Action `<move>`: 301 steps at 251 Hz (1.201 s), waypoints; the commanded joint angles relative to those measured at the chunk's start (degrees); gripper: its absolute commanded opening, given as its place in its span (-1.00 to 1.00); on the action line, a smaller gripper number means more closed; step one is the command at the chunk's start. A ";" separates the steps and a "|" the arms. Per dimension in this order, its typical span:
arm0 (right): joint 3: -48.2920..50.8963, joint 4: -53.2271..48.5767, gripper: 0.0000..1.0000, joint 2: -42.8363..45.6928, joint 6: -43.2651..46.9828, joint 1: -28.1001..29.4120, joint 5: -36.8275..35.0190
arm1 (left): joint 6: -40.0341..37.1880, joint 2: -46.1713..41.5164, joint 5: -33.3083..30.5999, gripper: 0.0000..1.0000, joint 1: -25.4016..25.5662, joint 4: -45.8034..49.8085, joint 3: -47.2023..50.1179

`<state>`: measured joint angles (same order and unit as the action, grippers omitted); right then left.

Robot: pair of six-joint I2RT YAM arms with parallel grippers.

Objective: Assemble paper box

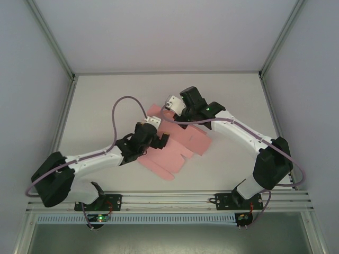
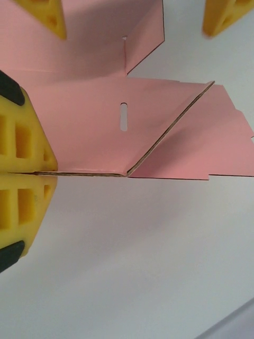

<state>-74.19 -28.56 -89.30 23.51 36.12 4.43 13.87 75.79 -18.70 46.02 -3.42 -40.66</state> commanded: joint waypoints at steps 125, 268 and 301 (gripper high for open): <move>-1.34 7.79 -1.00 -5.60 4.36 -0.27 -5.17 | 19.56 -2.20 25.42 0.05 -9.98 -9.89 12.27; 4.45 8.02 -1.00 -2.14 4.13 2.81 12.62 | 22.59 16.29 26.12 -0.48 -11.93 -18.09 10.04; 6.88 6.39 -1.00 -2.19 6.04 6.39 10.28 | 22.67 16.58 25.88 -0.49 -11.92 -18.90 10.57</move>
<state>-69.60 -22.13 -93.01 27.57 38.22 10.26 35.90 90.72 8.60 34.50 -22.13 -30.46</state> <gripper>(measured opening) 0.049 0.256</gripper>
